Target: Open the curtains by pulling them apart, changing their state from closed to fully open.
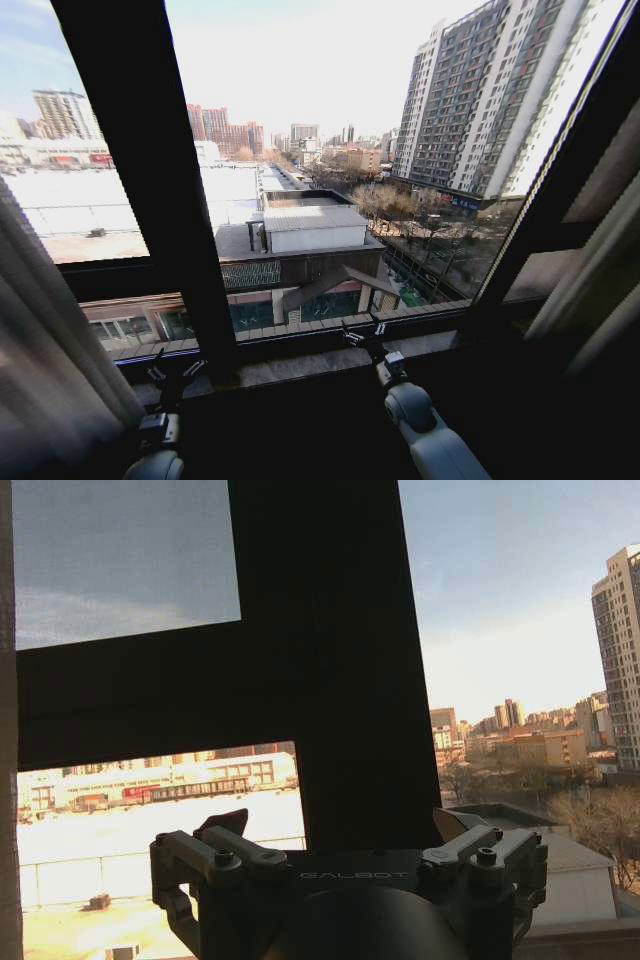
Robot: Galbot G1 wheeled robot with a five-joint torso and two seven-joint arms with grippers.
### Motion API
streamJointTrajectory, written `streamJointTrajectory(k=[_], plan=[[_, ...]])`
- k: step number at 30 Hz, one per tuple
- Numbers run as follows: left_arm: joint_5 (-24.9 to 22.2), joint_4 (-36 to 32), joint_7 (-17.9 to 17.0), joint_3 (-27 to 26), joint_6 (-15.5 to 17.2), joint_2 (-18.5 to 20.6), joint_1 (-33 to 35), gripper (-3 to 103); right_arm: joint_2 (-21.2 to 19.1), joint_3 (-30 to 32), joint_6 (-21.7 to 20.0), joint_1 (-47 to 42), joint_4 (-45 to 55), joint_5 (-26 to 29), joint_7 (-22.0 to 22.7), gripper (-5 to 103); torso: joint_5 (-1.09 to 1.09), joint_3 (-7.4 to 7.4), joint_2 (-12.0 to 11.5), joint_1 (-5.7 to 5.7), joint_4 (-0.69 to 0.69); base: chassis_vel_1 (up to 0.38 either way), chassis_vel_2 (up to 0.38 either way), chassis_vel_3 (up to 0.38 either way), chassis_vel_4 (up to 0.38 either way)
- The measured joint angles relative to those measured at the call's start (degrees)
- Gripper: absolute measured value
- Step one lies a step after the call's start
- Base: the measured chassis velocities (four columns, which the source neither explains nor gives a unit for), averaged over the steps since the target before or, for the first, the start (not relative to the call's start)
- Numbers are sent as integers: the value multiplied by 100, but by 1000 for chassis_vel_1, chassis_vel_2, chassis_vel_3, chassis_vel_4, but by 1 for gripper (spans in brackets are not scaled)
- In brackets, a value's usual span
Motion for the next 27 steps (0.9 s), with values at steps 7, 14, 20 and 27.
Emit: streamJointTrajectory(k=[7,14,20,27], plan=[[35,17,7,-10,-2,-61,-16,100,0,0,0,0,0,0,0,100,0,0,0,0,0,51,34,-65,-29],[79,24,8,-8,-6,-98,-15,100,0,0,0,0,0,0,0,100,1,0,0,-1,1,188,117,-192,-111],[111,32,1,-50,-34,-102,13,100,1,-1,0,0,0,0,-1,100,-2,-1,0,-1,1,102,79,-117,-85],[96,38,-62,-106,-58,-114,50,100,-2,2,0,0,0,0,0,100,2,0,-1,1,-2,4,3,1,-8]])
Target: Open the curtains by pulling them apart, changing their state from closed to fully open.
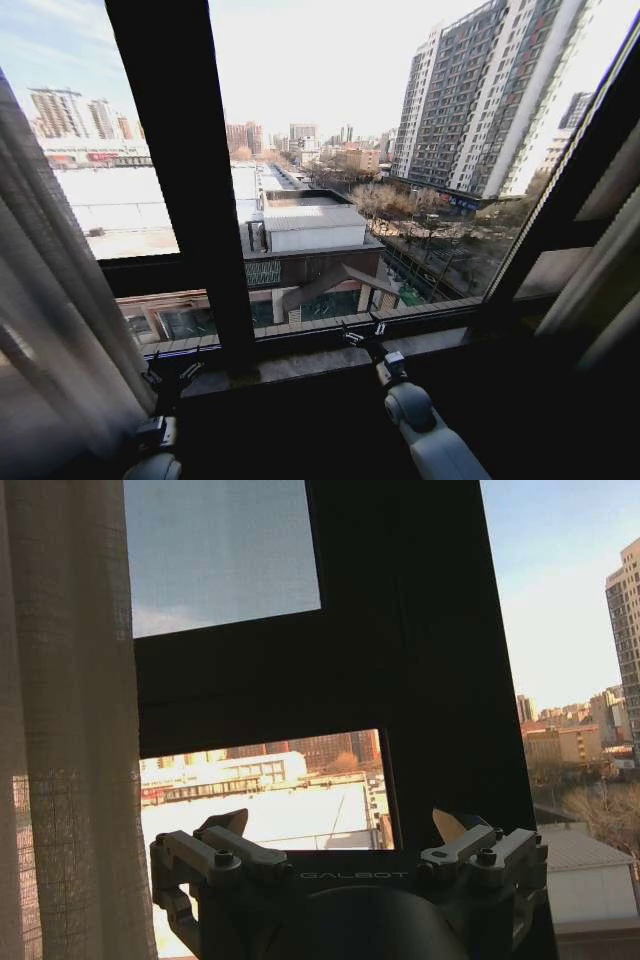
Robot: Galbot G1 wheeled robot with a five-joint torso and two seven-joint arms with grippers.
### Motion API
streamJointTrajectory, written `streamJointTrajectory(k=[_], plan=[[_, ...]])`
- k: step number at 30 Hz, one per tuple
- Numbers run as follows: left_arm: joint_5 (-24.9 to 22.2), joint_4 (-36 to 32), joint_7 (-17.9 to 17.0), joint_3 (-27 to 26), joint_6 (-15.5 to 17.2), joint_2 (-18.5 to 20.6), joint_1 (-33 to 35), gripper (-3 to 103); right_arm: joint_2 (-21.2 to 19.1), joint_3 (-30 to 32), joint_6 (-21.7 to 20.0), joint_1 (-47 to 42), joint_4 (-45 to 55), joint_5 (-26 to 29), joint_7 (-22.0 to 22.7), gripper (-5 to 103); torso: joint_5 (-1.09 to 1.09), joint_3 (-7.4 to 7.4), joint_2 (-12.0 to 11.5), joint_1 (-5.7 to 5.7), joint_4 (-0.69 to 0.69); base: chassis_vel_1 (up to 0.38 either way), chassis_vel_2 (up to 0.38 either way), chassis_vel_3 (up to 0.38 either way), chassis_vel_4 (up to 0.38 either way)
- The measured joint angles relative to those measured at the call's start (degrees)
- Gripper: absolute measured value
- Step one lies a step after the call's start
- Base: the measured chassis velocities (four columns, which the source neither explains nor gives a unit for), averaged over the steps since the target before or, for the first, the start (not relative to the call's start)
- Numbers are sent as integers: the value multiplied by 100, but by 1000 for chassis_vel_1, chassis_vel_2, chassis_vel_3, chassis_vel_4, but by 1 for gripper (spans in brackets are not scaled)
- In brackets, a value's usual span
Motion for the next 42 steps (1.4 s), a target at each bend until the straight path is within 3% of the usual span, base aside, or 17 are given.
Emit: streamJointTrajectory(k=[16,20,26,42], plan=[[-55,-86,-179,-130,-45,72,181,100,2,-4,0,0,0,0,0,100,-7,-2,2,-2,3,100,60,-119,-57],[-117,-344,-467,-274,84,116,326,100,2,-4,0,0,0,0,0,100,-1,0,1,-1,2,13,10,-19,-7],[-205,-482,-617,-399,134,122,420,100,1,-2,0,0,0,0,0,100,-2,0,1,-1,1,0,0,0,0],[-532,27,-591,-489,232,598,-376,100,1,-2,0,0,0,0,0,100,-3,0,1,-1,3,0,0,0,0]])
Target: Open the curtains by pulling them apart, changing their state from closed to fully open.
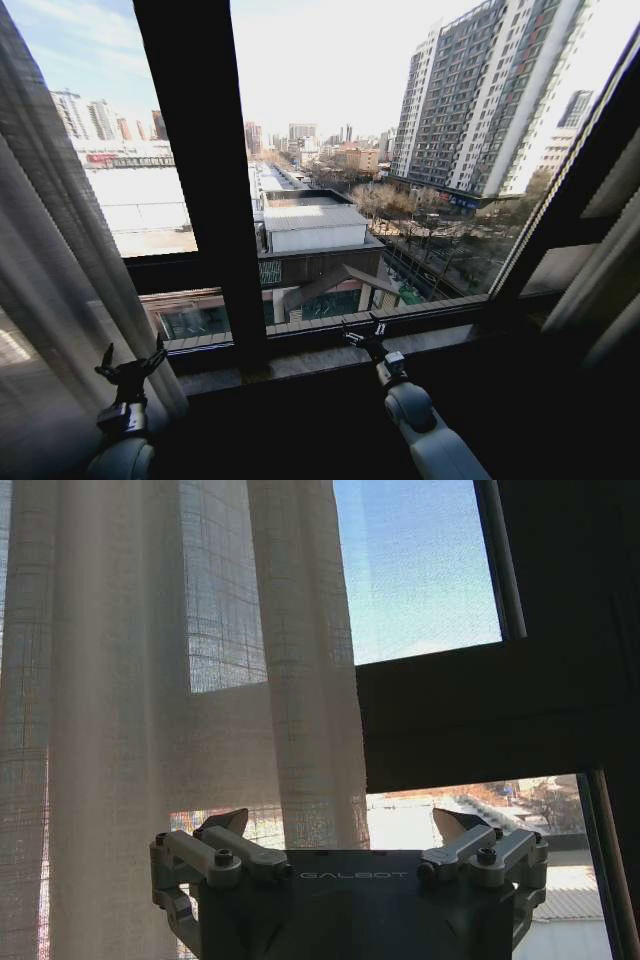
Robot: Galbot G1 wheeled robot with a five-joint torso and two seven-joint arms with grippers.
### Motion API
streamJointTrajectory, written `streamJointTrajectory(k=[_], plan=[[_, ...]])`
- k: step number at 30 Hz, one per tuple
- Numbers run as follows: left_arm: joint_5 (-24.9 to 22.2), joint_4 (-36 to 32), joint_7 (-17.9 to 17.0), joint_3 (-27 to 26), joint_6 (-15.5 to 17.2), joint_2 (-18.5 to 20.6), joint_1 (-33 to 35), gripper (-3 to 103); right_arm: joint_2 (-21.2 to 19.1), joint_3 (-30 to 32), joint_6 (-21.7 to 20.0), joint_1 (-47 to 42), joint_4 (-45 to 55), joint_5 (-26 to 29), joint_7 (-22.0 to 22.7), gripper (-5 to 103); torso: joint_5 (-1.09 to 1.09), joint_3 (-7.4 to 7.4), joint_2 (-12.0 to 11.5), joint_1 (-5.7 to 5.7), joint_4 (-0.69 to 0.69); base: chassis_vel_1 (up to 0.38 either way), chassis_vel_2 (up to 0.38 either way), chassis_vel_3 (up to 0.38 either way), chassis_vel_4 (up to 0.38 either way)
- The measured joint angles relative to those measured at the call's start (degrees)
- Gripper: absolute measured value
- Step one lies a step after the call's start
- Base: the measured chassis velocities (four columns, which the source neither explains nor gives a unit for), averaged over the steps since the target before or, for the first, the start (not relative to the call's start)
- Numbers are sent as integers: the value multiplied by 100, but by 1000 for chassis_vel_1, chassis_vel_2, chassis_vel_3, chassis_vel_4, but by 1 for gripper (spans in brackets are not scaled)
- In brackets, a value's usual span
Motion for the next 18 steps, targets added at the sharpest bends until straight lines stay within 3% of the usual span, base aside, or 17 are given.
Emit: streamJointTrajectory(k=[10,18], plan=[[3,129,41,62,-5,-47,-111,100,0,0,0,0,0,0,0,100,0,0,0,0,-1,3,2,-5,-2],[-8,316,51,74,-12,21,-242,100,0,0,0,0,0,0,0,100,1,0,0,0,0,148,91,-136,-89]])
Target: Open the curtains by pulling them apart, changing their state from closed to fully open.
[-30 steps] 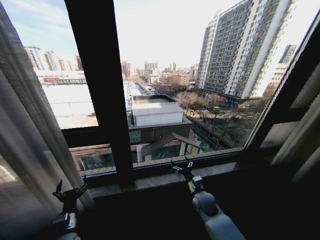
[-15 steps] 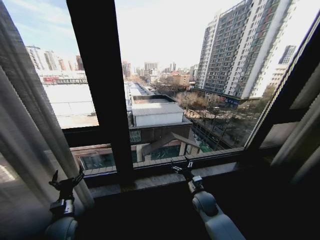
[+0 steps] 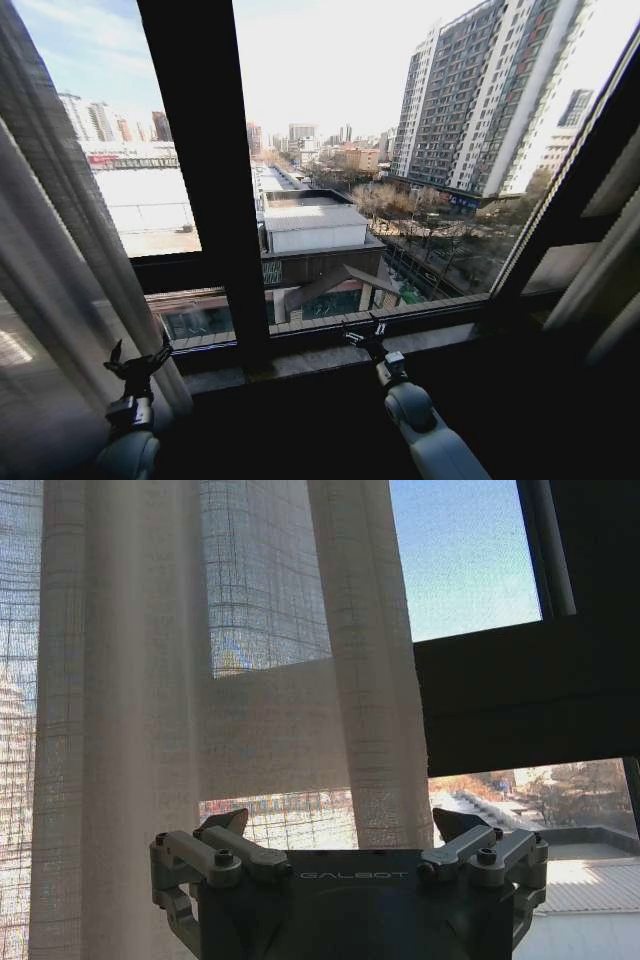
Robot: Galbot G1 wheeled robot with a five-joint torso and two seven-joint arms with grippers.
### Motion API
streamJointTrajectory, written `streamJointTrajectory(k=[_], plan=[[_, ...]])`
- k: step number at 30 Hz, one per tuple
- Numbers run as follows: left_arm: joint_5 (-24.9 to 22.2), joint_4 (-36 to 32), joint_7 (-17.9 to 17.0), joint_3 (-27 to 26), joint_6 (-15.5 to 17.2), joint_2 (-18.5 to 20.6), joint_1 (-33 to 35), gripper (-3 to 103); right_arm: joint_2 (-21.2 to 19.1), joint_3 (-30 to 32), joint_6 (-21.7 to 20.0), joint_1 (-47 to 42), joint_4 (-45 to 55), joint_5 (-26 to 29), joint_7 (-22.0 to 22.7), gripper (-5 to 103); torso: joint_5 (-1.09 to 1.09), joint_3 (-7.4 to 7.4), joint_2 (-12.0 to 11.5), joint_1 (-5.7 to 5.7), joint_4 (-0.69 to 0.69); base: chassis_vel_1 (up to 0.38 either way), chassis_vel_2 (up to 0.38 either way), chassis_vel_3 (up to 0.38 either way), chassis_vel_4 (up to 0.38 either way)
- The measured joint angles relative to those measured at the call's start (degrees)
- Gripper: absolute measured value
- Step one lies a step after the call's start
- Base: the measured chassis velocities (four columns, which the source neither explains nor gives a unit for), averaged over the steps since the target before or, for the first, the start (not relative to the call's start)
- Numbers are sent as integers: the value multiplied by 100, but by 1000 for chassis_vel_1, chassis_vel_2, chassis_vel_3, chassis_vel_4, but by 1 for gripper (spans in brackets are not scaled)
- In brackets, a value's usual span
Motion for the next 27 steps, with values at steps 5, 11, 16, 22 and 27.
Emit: streamJointTrajectory(k=[5,11,16,22,27], plan=[[-51,326,67,167,-6,196,-328,100,2,-2,0,0,0,0,0,100,-4,-1,2,-2,1,151,118,-166,-125],[-236,595,303,354,-5,319,-641,100,1,-2,0,0,0,0,0,100,-2,1,0,2,-1,42,56,-31,-38],[-315,691,427,419,-8,319,-716,100,-1,1,0,0,0,0,0,100,1,0,0,1,-3,-43,-1,30,25],[-320,813,455,371,-8,343,-770,100,0,0,0,0,0,0,0,100,-3,-1,1,-2,2,0,0,0,0],[-338,911,723,301,-59,387,-827,90,1,-1,0,0,0,0,0,100,-2,0,0,0,0,0,0,0,0]])
